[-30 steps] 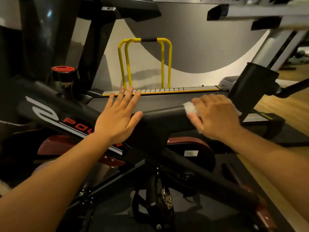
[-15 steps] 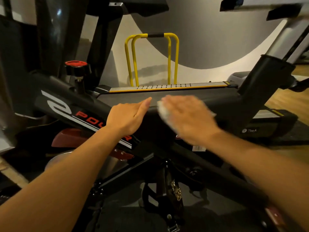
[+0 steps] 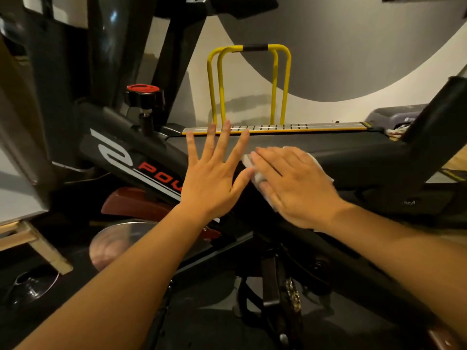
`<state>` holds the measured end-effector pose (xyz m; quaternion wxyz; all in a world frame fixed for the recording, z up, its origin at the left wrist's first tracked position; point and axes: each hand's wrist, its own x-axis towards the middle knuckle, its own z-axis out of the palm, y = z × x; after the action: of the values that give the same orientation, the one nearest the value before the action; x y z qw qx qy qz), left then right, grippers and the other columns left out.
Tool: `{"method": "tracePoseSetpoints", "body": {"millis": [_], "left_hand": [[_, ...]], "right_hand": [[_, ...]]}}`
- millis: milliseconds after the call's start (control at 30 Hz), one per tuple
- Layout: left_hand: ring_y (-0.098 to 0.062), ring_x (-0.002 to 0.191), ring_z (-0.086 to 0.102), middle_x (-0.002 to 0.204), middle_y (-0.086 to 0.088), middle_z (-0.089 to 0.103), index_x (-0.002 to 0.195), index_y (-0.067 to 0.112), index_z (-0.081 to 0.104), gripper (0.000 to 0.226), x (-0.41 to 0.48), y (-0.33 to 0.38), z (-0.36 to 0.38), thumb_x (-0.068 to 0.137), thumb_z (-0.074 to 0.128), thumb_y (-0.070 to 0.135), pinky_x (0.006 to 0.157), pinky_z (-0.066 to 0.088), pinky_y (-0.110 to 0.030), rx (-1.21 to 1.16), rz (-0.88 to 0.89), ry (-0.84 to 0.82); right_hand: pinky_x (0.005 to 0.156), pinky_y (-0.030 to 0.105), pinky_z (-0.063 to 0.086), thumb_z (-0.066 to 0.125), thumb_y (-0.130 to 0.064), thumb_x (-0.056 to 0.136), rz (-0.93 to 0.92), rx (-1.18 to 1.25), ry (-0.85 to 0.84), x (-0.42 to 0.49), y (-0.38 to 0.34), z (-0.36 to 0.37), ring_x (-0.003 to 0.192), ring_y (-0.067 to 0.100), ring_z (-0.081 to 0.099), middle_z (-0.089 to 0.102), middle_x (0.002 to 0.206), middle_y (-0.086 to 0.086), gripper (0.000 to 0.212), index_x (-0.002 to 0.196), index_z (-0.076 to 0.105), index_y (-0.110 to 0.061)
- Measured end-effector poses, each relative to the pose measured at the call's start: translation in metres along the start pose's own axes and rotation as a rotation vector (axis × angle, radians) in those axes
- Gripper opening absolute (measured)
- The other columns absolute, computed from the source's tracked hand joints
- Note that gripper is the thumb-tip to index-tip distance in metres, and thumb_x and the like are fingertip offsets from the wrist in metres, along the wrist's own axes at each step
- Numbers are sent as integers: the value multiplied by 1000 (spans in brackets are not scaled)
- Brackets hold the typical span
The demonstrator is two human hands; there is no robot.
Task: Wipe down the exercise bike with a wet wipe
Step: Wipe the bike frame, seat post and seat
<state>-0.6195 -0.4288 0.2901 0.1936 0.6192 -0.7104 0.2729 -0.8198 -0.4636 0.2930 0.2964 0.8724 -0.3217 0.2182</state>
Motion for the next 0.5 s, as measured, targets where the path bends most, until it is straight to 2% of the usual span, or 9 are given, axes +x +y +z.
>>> {"method": "tracePoseSetpoints", "body": {"millis": [67,133,233,333,400,433,500], "left_hand": [[-33,150,-16,164,-10,-14,157,31,-5,72,-13,-6,4,98,14,67,117,-11,-61,61,-16,13],[-33,150,-18,164,-11,-13,157,30,-4,74,-24,-12,7,97,18,68,118,-10,-58,99,-25,-2],[-32,149,-19,164,-13,-12,158,28,-3,75,-41,-18,11,97,23,64,119,-11,-55,105,-29,-8],[-33,150,-16,164,-13,-11,158,25,-1,80,-57,-20,17,95,36,58,120,-8,-55,87,-7,-11],[-34,150,-14,164,-14,-11,158,20,-2,85,-69,-21,26,93,41,54,120,-3,-57,79,-5,3],[-34,150,-14,164,-14,-12,158,17,-2,87,-77,-21,30,92,42,52,120,-2,-57,69,-11,1],[-34,151,-13,163,-14,-15,157,11,-4,90,-102,-23,41,91,45,47,120,0,-57,43,-43,-50]], "right_hand": [[106,43,35,45,-31,96,-34,-11,-11,-12,33,-8,126,29,52,53,141,9,50,142,46,-12],[94,46,45,54,-27,94,21,23,56,-27,66,-16,109,33,63,65,125,11,42,134,57,-13],[83,47,47,41,-38,100,76,-39,74,-26,63,-16,95,35,64,68,114,13,44,131,59,-13],[76,44,46,35,-37,100,-18,-142,102,3,17,2,91,36,61,65,111,14,47,133,54,-10],[81,47,48,34,-35,102,-165,-182,121,27,-14,18,103,37,59,60,124,18,50,139,46,-5],[89,49,47,33,-34,103,-233,-211,116,37,-27,23,115,38,55,52,134,21,52,144,40,-3],[110,54,32,30,-31,102,-375,-299,78,42,-42,33,138,42,32,29,153,24,57,151,24,-3]]}}
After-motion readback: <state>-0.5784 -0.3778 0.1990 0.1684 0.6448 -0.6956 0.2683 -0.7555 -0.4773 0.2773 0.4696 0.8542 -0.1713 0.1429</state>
